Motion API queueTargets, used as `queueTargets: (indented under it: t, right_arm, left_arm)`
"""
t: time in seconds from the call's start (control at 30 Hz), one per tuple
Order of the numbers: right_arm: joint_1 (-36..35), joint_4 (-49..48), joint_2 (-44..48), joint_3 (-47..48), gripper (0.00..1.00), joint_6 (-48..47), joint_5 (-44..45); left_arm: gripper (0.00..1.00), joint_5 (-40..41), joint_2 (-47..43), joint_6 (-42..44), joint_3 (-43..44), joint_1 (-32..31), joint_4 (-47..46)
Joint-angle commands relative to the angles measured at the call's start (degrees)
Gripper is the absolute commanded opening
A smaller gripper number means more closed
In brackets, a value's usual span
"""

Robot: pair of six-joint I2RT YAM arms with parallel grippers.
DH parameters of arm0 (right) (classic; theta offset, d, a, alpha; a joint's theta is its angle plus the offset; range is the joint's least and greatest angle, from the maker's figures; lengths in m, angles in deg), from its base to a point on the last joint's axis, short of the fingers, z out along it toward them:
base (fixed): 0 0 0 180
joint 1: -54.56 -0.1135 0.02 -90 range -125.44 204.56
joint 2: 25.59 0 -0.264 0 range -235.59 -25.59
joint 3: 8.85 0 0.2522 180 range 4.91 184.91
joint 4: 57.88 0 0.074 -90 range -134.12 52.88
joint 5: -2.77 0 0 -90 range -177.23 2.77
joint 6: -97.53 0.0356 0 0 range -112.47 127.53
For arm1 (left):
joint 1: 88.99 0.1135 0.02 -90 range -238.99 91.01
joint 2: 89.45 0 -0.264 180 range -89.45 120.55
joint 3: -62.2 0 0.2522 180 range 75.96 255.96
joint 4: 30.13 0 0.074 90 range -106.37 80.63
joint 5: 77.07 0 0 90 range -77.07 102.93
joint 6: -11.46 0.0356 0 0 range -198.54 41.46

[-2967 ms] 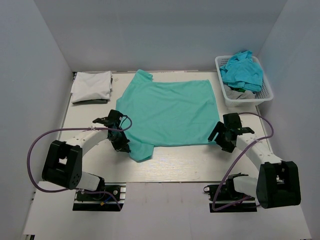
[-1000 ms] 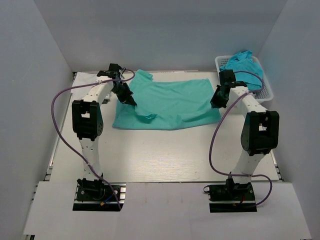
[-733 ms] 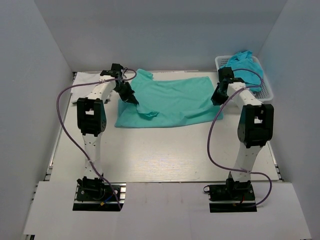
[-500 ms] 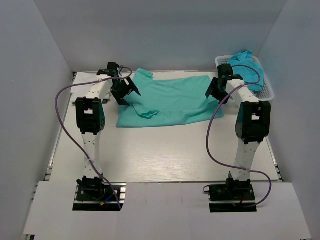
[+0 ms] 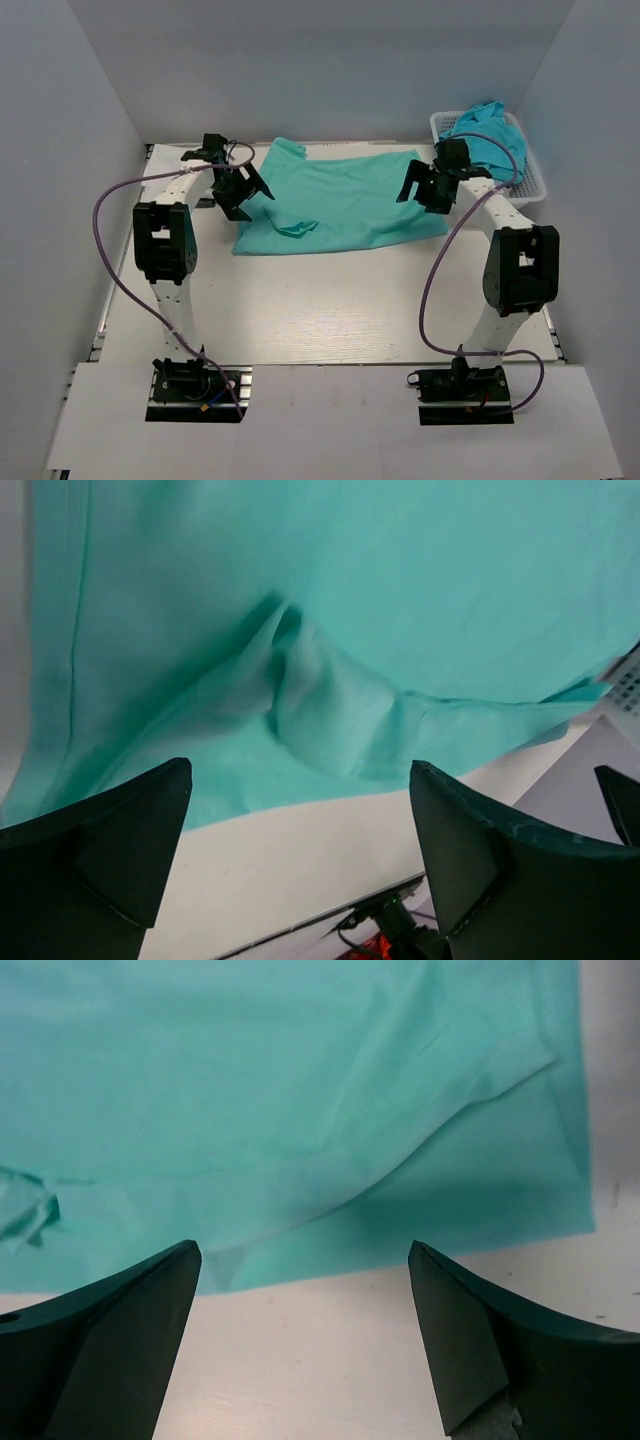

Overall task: Fold and stack the t-shirts
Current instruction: Fold the flattened tshirt in 1/3 of the way

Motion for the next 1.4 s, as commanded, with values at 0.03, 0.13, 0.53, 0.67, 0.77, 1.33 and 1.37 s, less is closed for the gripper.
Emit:
queueTargets:
  t: [0.03,0.13,0.53,0.67,0.77,1.33,1.37]
  right_arm:
    - [-2.37,-4.47,1.93,-5.41,0.9,-3.04,-4.38]
    - [-3.43,-5.09,-1.66,-4.03,0.9,-2.34,-5.62]
    - [-0.19,-5.36,-12.49,0.21,0.9,5.21,8.09]
    - [2.01,-6.58,-9.87,-5.84,0.9,7.59,10.55]
    - [3.24,-6.85,-6.8,-11.03,0.9,8.39,10.03]
    - [-8.7,0.26,22.12,-32.85,0.9,-0.05,2.8]
    - [-10.19,0.62,22.66,-30.76,0.9,-1.09,3.17]
  left_arm:
    - [1.0,-1.82,-8.51,0.54,-9.86,-1.68,-7.0]
    - [1.0,-3.69,-8.52,-1.4,-14.53,-1.68,-12.2]
    - [1.0,1.04,-2.11,-4.57,-20.58,-1.33,-15.49]
    - [1.0,5.27,-4.73,-4.04,-26.65,-0.72,-13.28]
    - [1.0,5.8,-7.98,-4.04,-32.1,-0.19,-12.58]
    - [1.0,6.85,-35.58,-3.51,-48.99,-2.03,-7.48]
    - [1.0,6.07,-36.46,-2.73,-48.99,-2.03,-7.48]
